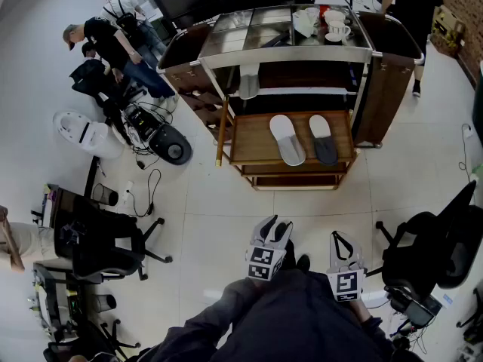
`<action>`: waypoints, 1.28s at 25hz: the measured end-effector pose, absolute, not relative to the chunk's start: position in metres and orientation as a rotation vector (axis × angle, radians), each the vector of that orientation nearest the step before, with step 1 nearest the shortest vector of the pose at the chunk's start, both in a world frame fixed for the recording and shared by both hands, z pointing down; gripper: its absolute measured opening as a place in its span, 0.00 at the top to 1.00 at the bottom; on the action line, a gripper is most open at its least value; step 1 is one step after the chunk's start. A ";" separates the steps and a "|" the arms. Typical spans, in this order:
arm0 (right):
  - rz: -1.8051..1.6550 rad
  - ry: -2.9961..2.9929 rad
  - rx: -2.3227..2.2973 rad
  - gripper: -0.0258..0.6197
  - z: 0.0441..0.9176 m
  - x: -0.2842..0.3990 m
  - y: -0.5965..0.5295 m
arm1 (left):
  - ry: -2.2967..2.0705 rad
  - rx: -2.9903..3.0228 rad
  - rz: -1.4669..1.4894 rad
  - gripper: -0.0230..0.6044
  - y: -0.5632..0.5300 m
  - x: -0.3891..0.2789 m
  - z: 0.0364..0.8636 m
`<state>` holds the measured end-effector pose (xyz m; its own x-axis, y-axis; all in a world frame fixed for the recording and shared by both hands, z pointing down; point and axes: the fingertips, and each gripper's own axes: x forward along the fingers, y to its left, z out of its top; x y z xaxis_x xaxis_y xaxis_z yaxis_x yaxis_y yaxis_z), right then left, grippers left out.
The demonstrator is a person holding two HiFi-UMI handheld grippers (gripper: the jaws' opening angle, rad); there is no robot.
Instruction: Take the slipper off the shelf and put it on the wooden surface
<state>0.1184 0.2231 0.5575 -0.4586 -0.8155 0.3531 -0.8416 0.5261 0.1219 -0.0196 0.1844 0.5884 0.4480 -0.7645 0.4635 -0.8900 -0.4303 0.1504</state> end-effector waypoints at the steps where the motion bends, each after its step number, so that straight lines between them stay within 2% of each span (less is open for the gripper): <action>1: 0.101 -2.397 1.372 0.98 0.560 0.120 0.216 | -1.408 2.332 0.499 0.63 0.165 -0.021 0.597; 10: 0.146 -2.260 1.416 0.98 0.580 0.149 0.161 | -1.435 2.261 0.798 0.54 -0.044 -0.023 0.702; 20: 0.269 -1.969 1.595 0.98 0.567 0.189 0.072 | -1.305 1.988 1.100 0.54 -0.186 -0.042 0.848; 24: 0.294 -1.924 1.614 0.98 0.563 0.181 0.044 | -1.287 1.952 1.086 0.74 -0.212 -0.047 0.865; 25: 0.295 -1.923 1.610 0.98 0.562 0.177 0.036 | -1.266 1.946 1.097 0.85 -0.215 -0.046 0.870; 32: 0.284 -1.979 1.562 0.98 0.557 0.145 -0.019 | -1.194 2.014 1.053 0.93 -0.220 -0.048 0.862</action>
<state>0.1454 -0.0194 0.5571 -0.1317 -0.8118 0.5689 -0.9389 0.2862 0.1911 -0.0476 -0.2200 0.8617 0.2925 -0.4480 0.8448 -0.8940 -0.4416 0.0754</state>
